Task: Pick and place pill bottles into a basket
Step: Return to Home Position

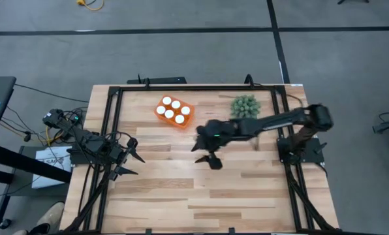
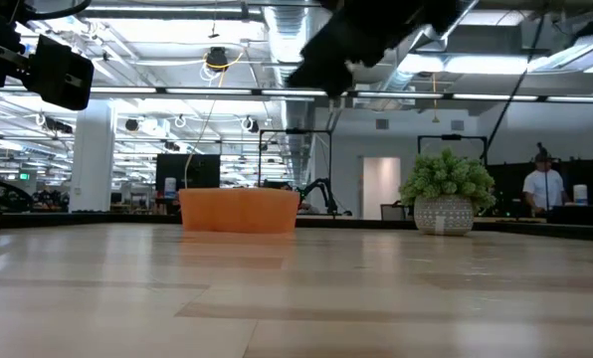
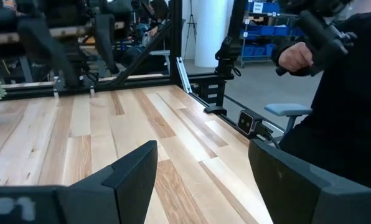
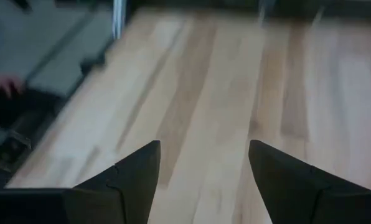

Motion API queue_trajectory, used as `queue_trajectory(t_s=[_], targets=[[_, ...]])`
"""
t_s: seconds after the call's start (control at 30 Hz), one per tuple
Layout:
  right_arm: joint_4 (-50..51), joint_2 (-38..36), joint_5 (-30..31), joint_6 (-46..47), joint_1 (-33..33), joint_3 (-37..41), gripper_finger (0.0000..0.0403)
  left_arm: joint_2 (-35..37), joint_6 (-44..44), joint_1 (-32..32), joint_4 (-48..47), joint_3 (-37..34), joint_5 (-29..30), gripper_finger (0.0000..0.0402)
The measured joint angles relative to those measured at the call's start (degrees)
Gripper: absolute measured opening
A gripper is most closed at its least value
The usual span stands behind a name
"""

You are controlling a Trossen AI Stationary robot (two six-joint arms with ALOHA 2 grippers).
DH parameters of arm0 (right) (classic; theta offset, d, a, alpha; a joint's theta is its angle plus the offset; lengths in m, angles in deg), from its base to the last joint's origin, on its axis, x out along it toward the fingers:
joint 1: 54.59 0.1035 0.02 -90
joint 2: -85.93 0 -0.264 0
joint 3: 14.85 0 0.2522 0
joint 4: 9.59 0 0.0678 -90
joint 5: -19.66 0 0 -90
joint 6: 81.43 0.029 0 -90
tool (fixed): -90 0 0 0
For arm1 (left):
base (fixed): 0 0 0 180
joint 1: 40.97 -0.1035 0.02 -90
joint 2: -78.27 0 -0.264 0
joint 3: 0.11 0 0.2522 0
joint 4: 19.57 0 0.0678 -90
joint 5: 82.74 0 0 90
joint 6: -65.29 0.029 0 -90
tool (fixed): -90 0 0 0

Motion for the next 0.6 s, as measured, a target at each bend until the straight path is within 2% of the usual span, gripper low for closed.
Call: queue_trajectory(t_s=[0.17, 0.3, 0.5, 0.6], targets=[[-15.61, -10.55, 1.48, 3.77, 2.48, 14.17, 0.024, 0.02, 0.0, 0.01, 0.0, 0.0, 0.01, 0.0242], [-21.51, -18.17, 1.77, 6.47, 5.07, 22.66, 0.024, 0.02, 0.0, 0.0, 0.0, 0.0, 0.01, 0.0242], [-28.93, -28.47, 8.18, 7.07, 10.3, 32.72, 0.024, 0.02, 0.0, -0.01, 0.0, -0.01, -0.01, 0.0242], [-32.44, -32.31, 9.53, 7.0, 12.35, 36.37, 0.024, 0.01, 0.0, 0.0, 0.0, 0.0, 0.0, 0.0242]])
